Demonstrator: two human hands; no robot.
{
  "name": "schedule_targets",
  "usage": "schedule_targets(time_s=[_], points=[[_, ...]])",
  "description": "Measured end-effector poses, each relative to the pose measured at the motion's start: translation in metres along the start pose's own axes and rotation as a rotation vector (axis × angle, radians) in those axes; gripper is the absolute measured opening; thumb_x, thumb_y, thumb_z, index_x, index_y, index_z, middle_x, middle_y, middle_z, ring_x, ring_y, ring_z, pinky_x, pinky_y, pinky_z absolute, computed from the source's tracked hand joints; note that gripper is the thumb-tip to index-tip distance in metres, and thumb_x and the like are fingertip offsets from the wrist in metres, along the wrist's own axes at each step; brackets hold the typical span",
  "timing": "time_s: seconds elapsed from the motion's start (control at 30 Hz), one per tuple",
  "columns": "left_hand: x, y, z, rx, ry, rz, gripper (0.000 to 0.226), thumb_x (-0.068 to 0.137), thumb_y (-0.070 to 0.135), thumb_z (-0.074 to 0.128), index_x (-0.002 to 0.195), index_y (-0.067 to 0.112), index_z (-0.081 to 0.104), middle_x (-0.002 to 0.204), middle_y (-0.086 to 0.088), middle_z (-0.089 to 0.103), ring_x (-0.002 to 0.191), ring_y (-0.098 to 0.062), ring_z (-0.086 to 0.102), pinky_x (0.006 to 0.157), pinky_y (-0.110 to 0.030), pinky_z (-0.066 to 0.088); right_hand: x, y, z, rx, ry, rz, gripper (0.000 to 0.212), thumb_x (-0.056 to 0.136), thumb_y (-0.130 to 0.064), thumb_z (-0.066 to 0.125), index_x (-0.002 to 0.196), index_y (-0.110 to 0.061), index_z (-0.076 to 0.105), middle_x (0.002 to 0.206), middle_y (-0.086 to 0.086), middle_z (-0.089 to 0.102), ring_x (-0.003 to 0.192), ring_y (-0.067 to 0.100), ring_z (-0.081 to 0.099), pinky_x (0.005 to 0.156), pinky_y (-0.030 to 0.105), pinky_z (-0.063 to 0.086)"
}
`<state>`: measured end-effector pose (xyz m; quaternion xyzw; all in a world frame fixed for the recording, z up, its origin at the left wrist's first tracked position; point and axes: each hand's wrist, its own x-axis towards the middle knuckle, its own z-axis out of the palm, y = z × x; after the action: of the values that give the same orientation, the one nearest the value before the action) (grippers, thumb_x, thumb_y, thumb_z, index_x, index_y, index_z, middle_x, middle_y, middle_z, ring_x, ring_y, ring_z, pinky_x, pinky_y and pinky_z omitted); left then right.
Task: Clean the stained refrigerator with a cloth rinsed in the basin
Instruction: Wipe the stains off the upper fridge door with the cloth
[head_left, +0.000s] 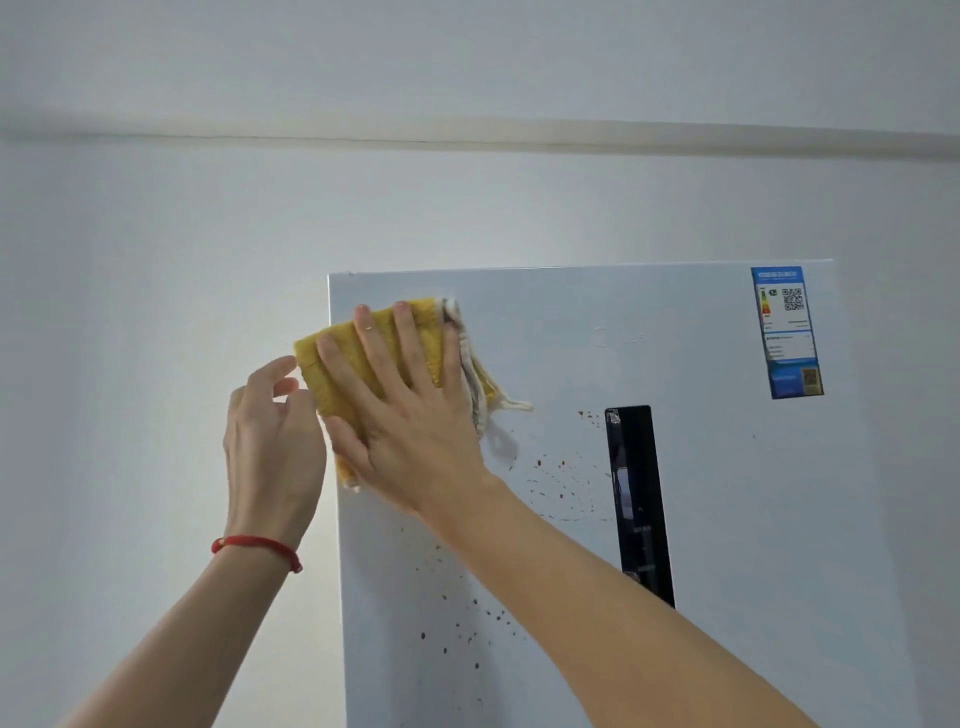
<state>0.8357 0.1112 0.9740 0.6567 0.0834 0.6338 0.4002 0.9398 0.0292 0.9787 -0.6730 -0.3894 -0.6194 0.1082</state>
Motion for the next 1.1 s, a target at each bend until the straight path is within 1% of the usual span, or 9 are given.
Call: schedule_targets(time_s=[0.13, 0.33, 0.43, 0.5, 0.67, 0.73, 0.83, 0.93, 1.1], points=[[-0.018, -0.003, 0.013, 0.064, 0.046, 0.05, 0.037, 0.101, 0.013, 0.042, 0.131, 0.022, 0.06, 0.127, 0.001, 0.059, 0.098, -0.007, 0.051, 0.088, -0.019, 0.038, -0.027, 0.051, -0.011, -0.037, 0.0, -0.027, 0.07, 0.103, -0.061, 0.033, 0.165, -0.033, 0.019, 0.174, 0.005, 0.005, 0.16, 0.034, -0.006, 0.122, 0.068, 0.002], [-0.038, 0.001, 0.032, 0.038, 0.134, 0.025, 0.041, 0.093, 0.016, 0.051, 0.131, 0.021, 0.065, 0.13, -0.001, 0.057, 0.097, -0.012, 0.055, 0.092, -0.029, 0.041, -0.086, 0.176, -0.022, -0.069, -0.031, 0.308, 0.074, 0.102, -0.063, 0.022, 0.167, -0.03, 0.005, 0.174, 0.006, -0.007, 0.159, 0.034, -0.012, 0.122, 0.069, -0.002], [-0.044, 0.001, 0.039, -0.01, 0.183, 0.007, 0.049, 0.082, 0.025, 0.051, 0.129, 0.026, 0.065, 0.13, 0.004, 0.059, 0.103, -0.018, 0.063, 0.1, -0.048, 0.051, -0.117, 0.238, -0.03, -0.032, -0.05, 0.499, 0.074, 0.101, -0.066, 0.015, 0.165, -0.035, -0.003, 0.174, 0.001, -0.012, 0.159, 0.031, -0.015, 0.123, 0.068, -0.004], [-0.052, -0.001, 0.044, -0.009, 0.198, 0.0, 0.055, 0.079, 0.026, 0.051, 0.134, 0.027, 0.06, 0.132, 0.006, 0.057, 0.114, -0.02, 0.061, 0.102, -0.053, 0.05, -0.132, 0.269, -0.036, -0.016, -0.076, 0.589, 0.073, 0.1, -0.067, 0.013, 0.164, -0.038, -0.006, 0.174, 0.0, -0.012, 0.159, 0.031, -0.014, 0.123, 0.068, -0.005], [-0.072, -0.01, 0.041, -0.024, 0.126, 0.03, 0.067, 0.082, 0.015, 0.053, 0.148, 0.029, 0.043, 0.143, 0.004, 0.054, 0.131, -0.022, 0.053, 0.109, -0.05, 0.046, -0.163, 0.313, -0.042, 0.064, -0.05, 0.862, 0.075, 0.098, -0.07, 0.01, 0.164, -0.039, -0.007, 0.174, 0.001, -0.011, 0.16, 0.031, -0.011, 0.124, 0.064, -0.007], [-0.079, -0.013, 0.035, -0.019, 0.107, 0.013, 0.067, 0.089, 0.009, 0.054, 0.152, 0.027, 0.041, 0.149, 0.003, 0.049, 0.135, -0.02, 0.049, 0.114, -0.042, 0.041, -0.173, 0.315, -0.04, 0.135, -0.038, 1.013, 0.076, 0.096, -0.07, 0.01, 0.163, -0.04, -0.009, 0.174, 0.001, -0.013, 0.159, 0.03, -0.012, 0.124, 0.063, -0.005], [-0.092, -0.017, 0.022, -0.046, 0.073, -0.08, 0.063, 0.094, 0.009, 0.051, 0.154, 0.028, 0.04, 0.152, 0.005, 0.046, 0.137, -0.017, 0.045, 0.106, -0.03, 0.036, -0.18, 0.291, -0.037, 0.225, -0.01, 1.19, 0.079, 0.094, -0.069, 0.01, 0.163, -0.038, -0.011, 0.173, 0.001, -0.017, 0.158, 0.033, -0.018, 0.123, 0.065, -0.008], [-0.099, -0.024, 0.009, -0.131, 0.043, -0.166, 0.055, 0.097, 0.014, 0.048, 0.15, 0.028, 0.047, 0.149, 0.009, 0.051, 0.132, -0.009, 0.048, 0.104, -0.029, 0.036, -0.172, 0.237, -0.03, 0.211, -0.025, 1.096, 0.074, 0.098, -0.062, 0.01, 0.163, -0.035, -0.015, 0.172, 0.004, -0.02, 0.157, 0.034, -0.022, 0.12, 0.069, -0.011], [-0.101, -0.034, -0.007, -0.24, 0.012, -0.241, 0.053, 0.089, 0.026, 0.043, 0.139, 0.023, 0.061, 0.14, 0.013, 0.06, 0.133, -0.006, 0.051, 0.117, -0.042, 0.039, -0.129, 0.113, -0.015, 0.144, -0.066, 0.653, 0.071, 0.104, -0.059, 0.016, 0.164, -0.033, -0.013, 0.172, 0.007, -0.02, 0.156, 0.038, -0.022, 0.119, 0.072, -0.01]])
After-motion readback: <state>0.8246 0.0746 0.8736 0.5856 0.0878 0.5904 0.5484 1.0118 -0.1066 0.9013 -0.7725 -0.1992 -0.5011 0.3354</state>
